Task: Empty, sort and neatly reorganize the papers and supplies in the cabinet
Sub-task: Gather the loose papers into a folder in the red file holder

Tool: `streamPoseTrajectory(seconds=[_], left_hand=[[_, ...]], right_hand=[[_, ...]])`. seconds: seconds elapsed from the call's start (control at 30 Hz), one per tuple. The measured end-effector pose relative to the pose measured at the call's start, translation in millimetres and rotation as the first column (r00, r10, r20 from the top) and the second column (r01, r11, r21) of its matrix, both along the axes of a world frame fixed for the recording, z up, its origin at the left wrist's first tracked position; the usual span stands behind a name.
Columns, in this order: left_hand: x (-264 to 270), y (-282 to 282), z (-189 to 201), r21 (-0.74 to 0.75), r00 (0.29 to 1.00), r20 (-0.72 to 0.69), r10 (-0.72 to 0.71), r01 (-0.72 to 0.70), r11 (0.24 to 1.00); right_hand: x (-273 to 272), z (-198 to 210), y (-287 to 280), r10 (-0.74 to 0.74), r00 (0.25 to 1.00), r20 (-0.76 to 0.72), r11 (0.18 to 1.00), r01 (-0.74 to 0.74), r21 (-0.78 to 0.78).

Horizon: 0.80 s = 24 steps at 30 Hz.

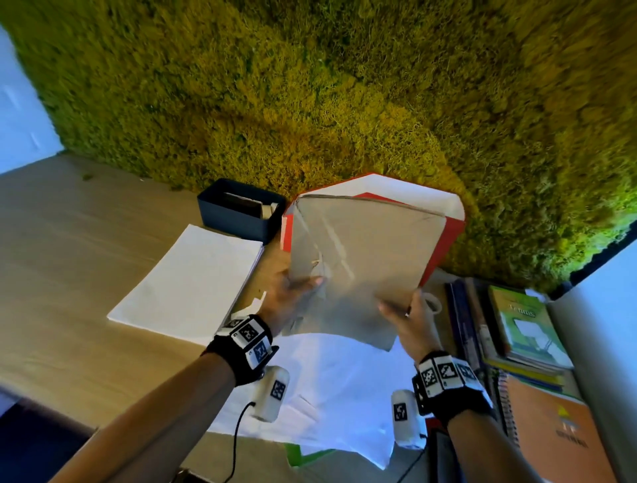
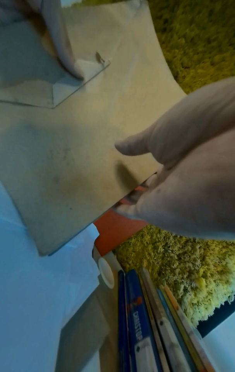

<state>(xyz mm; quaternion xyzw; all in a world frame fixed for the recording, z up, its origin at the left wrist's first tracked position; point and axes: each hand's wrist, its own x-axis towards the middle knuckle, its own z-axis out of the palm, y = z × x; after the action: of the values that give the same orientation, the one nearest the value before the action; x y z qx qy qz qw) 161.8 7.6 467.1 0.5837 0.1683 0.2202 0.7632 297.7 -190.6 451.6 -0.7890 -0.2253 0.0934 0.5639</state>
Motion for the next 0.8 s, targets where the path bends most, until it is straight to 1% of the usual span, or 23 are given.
streamPoseTrajectory(seconds=[0.07,0.1,0.17,0.23,0.3,0.37,0.4,0.5,0.6,0.7,0.77,0.8], left_hand=[[-2.5,-0.1,-8.7,0.026,0.997,-0.004,0.071,-0.071,0.997],[-3.0,0.3,-5.8,0.023,0.996,0.004,0.090,-0.090,0.996],[-3.6,4.6,4.5,0.012,0.993,0.036,0.112,-0.112,0.994],[-5.4,14.0,17.7,0.043,0.982,0.020,0.188,-0.189,0.981],[-9.7,27.4,18.5,0.135,0.967,-0.039,0.252,-0.245,0.960],[-19.4,43.6,7.6,0.239,0.954,-0.135,0.268,-0.231,0.943],[-26.0,51.2,1.3,0.278,0.948,-0.173,0.267,-0.213,0.937],[-51.2,78.1,-13.0,0.324,0.930,-0.199,0.308,-0.234,0.917],[-76.6,112.6,-18.1,0.411,0.894,-0.220,0.391,-0.278,0.868],[-102.5,159.8,-18.3,0.486,0.853,-0.265,0.450,-0.285,0.826],[-123.0,198.4,-17.2,0.565,0.806,-0.287,0.518,-0.295,0.771],[-133.9,217.7,-15.5,0.603,0.771,-0.303,0.560,-0.300,0.739]], right_hand=[[-1.2,-0.8,2.4,-0.024,0.995,0.096,0.998,0.030,-0.057],[-3.4,4.4,5.3,-0.046,0.988,0.147,0.997,0.055,-0.060],[-9.4,20.1,11.9,-0.078,0.963,0.256,0.996,0.088,-0.026],[-21.2,38.7,22.8,-0.098,0.954,0.284,0.995,0.087,0.052],[-28.4,47.2,35.8,-0.133,0.956,0.262,0.983,0.093,0.159],[-34.5,45.9,52.2,-0.132,0.967,0.220,0.971,0.082,0.223],[-36.2,41.9,60.8,-0.110,0.976,0.189,0.973,0.067,0.222],[-46.2,26.7,92.6,0.018,0.997,0.073,0.984,-0.030,0.174],[-59.3,10.4,127.0,0.135,0.991,0.022,0.988,-0.137,0.072],[-77.7,5.0,166.7,0.268,0.962,-0.053,0.962,-0.270,-0.036],[-94.4,3.8,200.9,0.368,0.922,-0.124,0.917,-0.382,-0.117],[-103.9,0.8,220.4,0.394,0.902,-0.178,0.900,-0.418,-0.124]])
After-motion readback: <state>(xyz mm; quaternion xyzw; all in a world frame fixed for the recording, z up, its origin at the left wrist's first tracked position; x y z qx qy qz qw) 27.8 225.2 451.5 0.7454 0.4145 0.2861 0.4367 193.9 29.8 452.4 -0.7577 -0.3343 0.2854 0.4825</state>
